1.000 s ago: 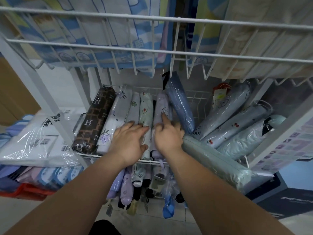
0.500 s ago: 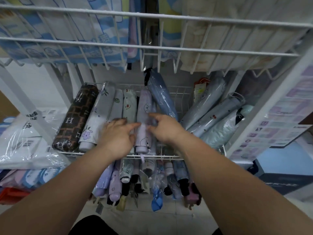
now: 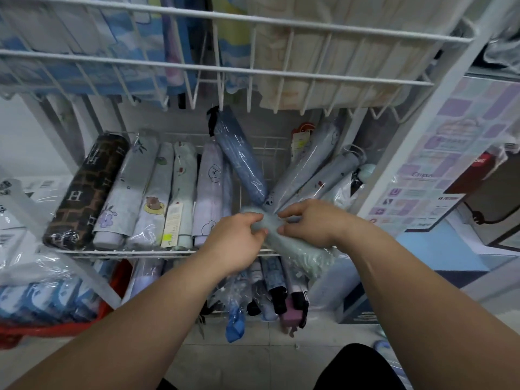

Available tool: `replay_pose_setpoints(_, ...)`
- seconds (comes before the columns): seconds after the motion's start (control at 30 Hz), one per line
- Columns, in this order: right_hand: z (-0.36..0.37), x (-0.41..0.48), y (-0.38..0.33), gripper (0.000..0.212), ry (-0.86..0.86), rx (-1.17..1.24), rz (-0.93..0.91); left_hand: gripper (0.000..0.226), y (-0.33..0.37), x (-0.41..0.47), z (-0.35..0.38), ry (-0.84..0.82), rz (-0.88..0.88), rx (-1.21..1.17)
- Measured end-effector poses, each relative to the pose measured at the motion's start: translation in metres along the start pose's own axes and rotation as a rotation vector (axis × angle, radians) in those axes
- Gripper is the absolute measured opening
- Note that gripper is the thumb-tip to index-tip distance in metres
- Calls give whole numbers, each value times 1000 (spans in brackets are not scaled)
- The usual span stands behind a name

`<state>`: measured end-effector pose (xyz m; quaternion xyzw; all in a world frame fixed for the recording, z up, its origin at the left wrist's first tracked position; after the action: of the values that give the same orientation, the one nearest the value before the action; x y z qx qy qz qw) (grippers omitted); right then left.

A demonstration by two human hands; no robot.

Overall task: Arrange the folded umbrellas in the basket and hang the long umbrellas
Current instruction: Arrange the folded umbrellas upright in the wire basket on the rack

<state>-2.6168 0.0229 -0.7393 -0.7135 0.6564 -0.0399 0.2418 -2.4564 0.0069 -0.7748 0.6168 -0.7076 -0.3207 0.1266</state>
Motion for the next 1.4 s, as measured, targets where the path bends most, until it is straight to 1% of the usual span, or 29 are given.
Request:
replay_pose_setpoints(0.07,4,1,3,47,31,72,2,48,2,4,4,-27,-18,60)
replay_pose_setpoints(0.13,6,1,4,47,97,147,-1,50,1,7,9,-74,-60,12)
replay_pose_setpoints(0.2,7,-1,3,49,165,203,-9,49,-1,5,9,-70,-97,-178)
replay_pose_setpoints(0.27,9,0,1,47,250,289,-20,49,-2,2,6,-32,-90,-444)
replay_pose_setpoints(0.37,12,6,-5,41,432,541,-74,52,0,-2,0,-63,-93,-867)
replay_pose_setpoints(0.43,19,12,-15,34,449,741,-126,61,-4,5,-5,-70,-109,-1006)
replay_pose_setpoints(0.5,29,23,-27,29,406,888,-183,70,-13,12,-10,-65,-122,-1046)
replay_pose_setpoints(0.53,31,29,-30,28,395,881,-200,72,-18,14,-14,-59,-128,-1034)
replay_pose_setpoints(0.57,31,35,-31,26,399,823,-211,73,-23,16,-18,-50,-129,-1012)
replay_pose_setpoints(0.63,24,48,-29,26,431,627,-214,73,-31,17,-25,-31,-122,-967)
replay_pose_setpoints(0.7,12,60,-27,30,473,451,-177,72,-38,17,-31,-7,-118,-936)
replay_pose_setpoints(0.77,-1,76,-27,36,505,344,-147,70,-47,15,-34,16,-130,-924)
replay_pose_setpoints(0.87,-10,111,-29,40,461,209,-69,67,-59,14,-38,49,-142,-924)
replay_pose_setpoints(0.97,-8,141,-33,45,400,206,-47,66,-64,15,-40,46,-131,-930)
replay_pose_setpoints(1.03,0,153,-33,55,367,240,-55,65,-67,15,-40,32,-128,-924)
replay_pose_setpoints(1.13,12,163,-26,64,365,285,-48,64,-71,16,-38,14,-111,-925)
replay_pose_setpoints(1.3,13,169,-23,67,396,301,-72,64,-76,16,-38,2,-122,-940)
replay_pose_setpoints(1.4,7,159,-31,63,459,396,-141,65,-77,16,-38,-1,-114,-944)
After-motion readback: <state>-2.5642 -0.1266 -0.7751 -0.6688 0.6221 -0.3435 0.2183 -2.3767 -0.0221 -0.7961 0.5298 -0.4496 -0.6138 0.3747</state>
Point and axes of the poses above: each hand's wrist, its own x-axis towards the middle knuckle, its own z-axis out of the palm, y = z × x, the point moved 5 cm from there along x, towards the middle knuckle, and after that the axes turned 10 degrees about -z, right-handed, at the moved point
